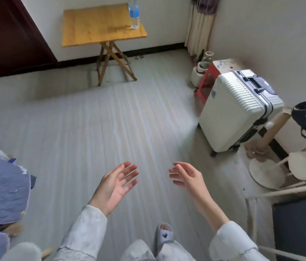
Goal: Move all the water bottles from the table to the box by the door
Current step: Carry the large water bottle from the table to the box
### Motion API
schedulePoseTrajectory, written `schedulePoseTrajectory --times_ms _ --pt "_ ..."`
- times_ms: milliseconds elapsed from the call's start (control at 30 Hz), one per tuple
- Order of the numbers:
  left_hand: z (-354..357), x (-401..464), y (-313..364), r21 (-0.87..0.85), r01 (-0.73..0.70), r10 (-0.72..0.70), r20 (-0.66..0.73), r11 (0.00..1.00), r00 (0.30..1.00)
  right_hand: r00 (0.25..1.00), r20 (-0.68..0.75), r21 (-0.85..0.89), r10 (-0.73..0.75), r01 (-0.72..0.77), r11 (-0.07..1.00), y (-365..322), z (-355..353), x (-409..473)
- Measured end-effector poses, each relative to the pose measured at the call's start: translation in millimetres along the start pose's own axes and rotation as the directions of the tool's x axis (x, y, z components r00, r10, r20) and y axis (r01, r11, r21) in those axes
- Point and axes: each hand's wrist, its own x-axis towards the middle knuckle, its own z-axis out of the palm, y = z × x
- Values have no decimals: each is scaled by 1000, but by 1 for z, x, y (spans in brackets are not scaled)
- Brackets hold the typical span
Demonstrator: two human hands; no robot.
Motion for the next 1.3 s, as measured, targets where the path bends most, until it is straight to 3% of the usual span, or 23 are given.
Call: schedulePoseTrajectory --times_ms 200,500,833,1300 --pt "10 70 60 -350 53 -48 25 935 999 993 114 -36 14 -10 999 -51 33 100" --pt "20 220 191 -526 36 -23 32 850 999 981 194 -7 8 -7 1000 -136 124 282" --pt "38 364 374 -408 -21 67 99 913 993 981 153 -13 -121 125 992 -258 217 452" --pt "98 601 601 -194 -165 175 35 967 984 969 84 -84 -231 238 968 -383 276 746"
